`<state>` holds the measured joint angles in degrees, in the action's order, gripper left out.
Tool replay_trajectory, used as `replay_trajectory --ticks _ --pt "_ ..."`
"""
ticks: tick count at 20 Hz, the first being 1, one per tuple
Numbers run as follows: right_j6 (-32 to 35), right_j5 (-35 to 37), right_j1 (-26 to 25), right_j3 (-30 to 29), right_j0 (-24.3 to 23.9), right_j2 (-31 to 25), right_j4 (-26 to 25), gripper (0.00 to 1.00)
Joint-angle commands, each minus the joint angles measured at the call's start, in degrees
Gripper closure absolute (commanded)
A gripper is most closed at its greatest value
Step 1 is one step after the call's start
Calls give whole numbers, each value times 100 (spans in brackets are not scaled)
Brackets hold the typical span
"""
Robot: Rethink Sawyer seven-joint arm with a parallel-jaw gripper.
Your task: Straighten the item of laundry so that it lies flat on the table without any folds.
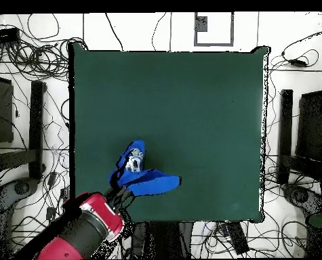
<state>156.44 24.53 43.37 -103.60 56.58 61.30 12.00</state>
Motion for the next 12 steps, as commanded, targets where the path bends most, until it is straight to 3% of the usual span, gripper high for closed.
replay_trajectory --ticks 1,5,12 --pt "671 93 -327 -46 -105 -96 -213 100" --pt "-139 -496 369 -265 -943 -659 -520 100" --pt "-1752 -560 1630 -278 -2884 -2211 -1168 100"
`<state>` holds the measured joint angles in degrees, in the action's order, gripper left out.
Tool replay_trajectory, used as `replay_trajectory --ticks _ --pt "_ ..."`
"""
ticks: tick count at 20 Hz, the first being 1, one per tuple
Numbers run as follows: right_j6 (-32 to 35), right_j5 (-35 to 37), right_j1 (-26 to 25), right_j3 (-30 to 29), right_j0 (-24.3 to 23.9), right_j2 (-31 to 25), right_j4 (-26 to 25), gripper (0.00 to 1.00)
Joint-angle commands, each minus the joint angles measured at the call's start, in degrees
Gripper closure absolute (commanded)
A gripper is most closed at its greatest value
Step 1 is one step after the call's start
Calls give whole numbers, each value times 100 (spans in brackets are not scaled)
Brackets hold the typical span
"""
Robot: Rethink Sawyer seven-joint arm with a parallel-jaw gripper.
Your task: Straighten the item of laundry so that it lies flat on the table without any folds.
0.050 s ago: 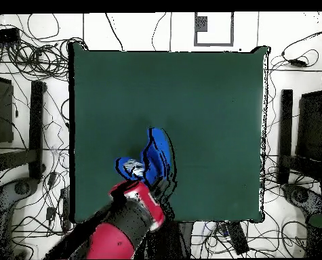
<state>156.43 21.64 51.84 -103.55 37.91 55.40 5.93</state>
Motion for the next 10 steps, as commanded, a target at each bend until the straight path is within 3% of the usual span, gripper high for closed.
replay_trajectory --ticks 1,5,10 --pt "-1990 -248 962 -307 -1337 -1915 -642 100" --pt "-3633 118 1784 -758 -2847 -3466 -839 100" --pt "-3650 219 1976 -996 -3513 -4172 -1097 100"
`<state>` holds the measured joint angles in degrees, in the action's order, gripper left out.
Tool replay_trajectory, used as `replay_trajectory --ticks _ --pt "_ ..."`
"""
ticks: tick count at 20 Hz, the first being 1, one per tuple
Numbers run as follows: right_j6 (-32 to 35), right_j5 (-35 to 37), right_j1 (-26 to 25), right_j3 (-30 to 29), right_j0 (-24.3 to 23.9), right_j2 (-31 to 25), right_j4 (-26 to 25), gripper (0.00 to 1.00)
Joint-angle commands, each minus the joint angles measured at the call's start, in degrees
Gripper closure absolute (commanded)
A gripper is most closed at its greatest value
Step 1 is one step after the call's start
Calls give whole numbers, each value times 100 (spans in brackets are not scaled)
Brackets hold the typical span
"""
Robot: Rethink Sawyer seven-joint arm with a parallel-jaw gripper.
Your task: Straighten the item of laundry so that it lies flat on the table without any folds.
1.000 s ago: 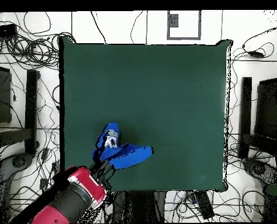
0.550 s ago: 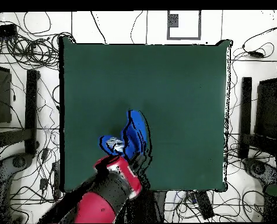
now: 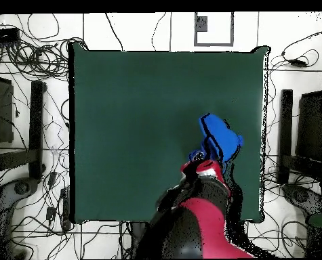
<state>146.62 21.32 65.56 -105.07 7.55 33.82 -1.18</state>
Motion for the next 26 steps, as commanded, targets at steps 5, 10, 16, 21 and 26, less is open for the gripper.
replay_trajectory --ticks 5,10,16,21,26 --pt "-2546 839 574 -653 -468 -2018 -619 100" --pt "-2457 914 540 -611 -533 -2147 -698 100" --pt "-2238 1093 567 -507 -510 -2263 -849 100" --pt "-2064 1256 544 -462 -428 -2285 -984 100" --pt "-1924 1243 488 -590 -475 -2447 -1022 100"
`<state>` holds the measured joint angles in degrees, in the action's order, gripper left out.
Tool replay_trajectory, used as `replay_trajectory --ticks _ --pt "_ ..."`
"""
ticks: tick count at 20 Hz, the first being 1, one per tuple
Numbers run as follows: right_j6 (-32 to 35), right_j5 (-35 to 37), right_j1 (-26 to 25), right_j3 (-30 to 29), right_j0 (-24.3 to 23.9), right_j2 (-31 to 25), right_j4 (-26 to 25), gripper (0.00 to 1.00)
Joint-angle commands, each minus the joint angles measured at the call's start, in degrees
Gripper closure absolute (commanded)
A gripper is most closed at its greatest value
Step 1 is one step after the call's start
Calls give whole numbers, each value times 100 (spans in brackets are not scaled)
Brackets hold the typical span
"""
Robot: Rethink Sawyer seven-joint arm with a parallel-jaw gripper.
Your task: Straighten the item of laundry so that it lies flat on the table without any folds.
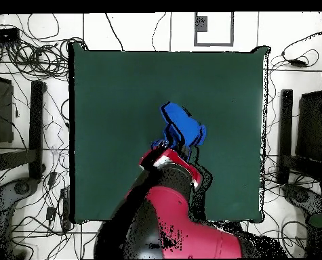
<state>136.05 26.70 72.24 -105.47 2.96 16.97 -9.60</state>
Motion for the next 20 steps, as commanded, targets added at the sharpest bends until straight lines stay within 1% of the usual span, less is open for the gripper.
replay_trajectory --ticks 1,11,17,18,20 --pt "-861 712 -181 -573 -28 -789 -185 100" --pt "-901 780 -174 -692 -148 -967 -204 100" --pt "-838 688 -180 -718 -245 -1083 -216 100" --pt "-1047 882 -76 -610 -472 -1088 -96 100" --pt "-897 1080 -57 -488 -403 -1064 -74 100"
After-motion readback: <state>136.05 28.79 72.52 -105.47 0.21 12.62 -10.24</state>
